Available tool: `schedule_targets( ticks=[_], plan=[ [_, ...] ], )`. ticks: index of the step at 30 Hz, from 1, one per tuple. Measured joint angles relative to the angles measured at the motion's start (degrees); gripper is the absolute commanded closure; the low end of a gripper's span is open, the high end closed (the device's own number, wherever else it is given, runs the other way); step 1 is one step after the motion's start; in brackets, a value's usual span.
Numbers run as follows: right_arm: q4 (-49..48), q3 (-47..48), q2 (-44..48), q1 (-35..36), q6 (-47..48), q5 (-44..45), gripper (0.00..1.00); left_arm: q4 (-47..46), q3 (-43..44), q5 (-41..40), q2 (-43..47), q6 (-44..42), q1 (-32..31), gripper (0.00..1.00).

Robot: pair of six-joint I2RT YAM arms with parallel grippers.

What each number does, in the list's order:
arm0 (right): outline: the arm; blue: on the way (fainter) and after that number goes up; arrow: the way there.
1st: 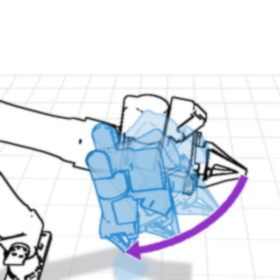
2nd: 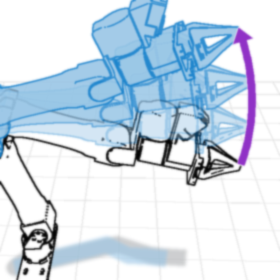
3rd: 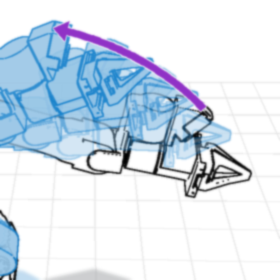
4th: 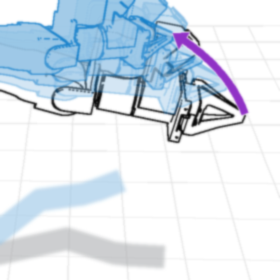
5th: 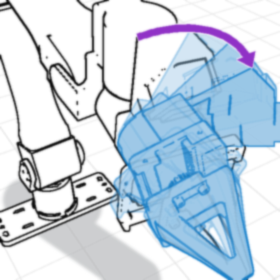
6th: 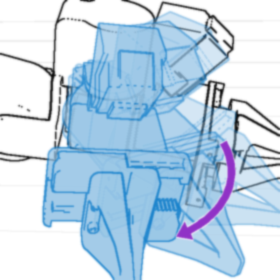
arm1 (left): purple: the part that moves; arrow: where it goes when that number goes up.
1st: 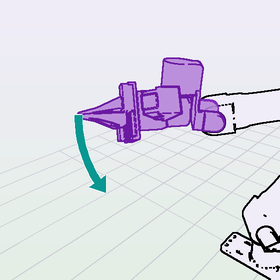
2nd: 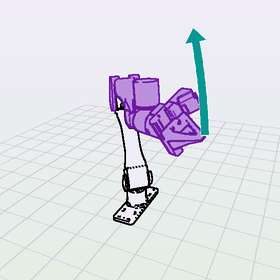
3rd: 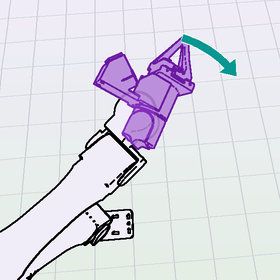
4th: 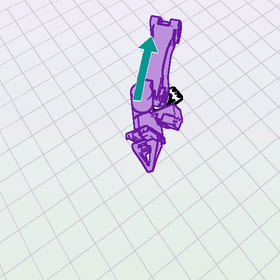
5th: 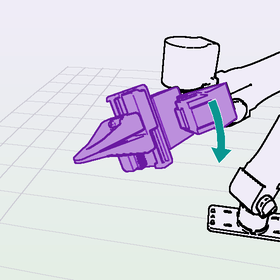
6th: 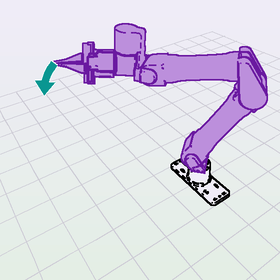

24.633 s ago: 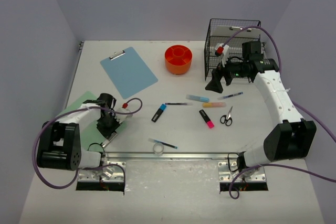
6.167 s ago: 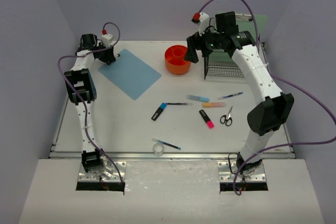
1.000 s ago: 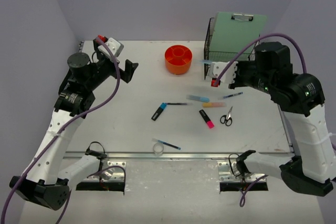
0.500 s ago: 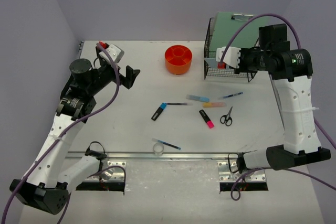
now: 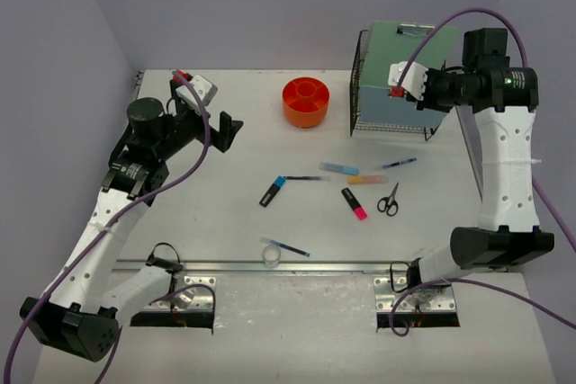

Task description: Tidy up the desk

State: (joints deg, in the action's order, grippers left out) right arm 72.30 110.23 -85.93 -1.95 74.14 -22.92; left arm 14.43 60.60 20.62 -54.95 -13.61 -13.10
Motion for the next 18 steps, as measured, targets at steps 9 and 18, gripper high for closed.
schedule_targets(
  ticks=[9,18],
  plan=[
    [2.5,3.0,2.1,-0.9,1.6,-4.4,1.0,0.4,0.1,0.0,-2.1,0.1,0.0,0.0],
    [2.9,3.3,5.9,-0.9,2.8,-5.9,1.0,0.9,1.3,0.2,-3.6,0.6,0.0,0.0]
  ],
)
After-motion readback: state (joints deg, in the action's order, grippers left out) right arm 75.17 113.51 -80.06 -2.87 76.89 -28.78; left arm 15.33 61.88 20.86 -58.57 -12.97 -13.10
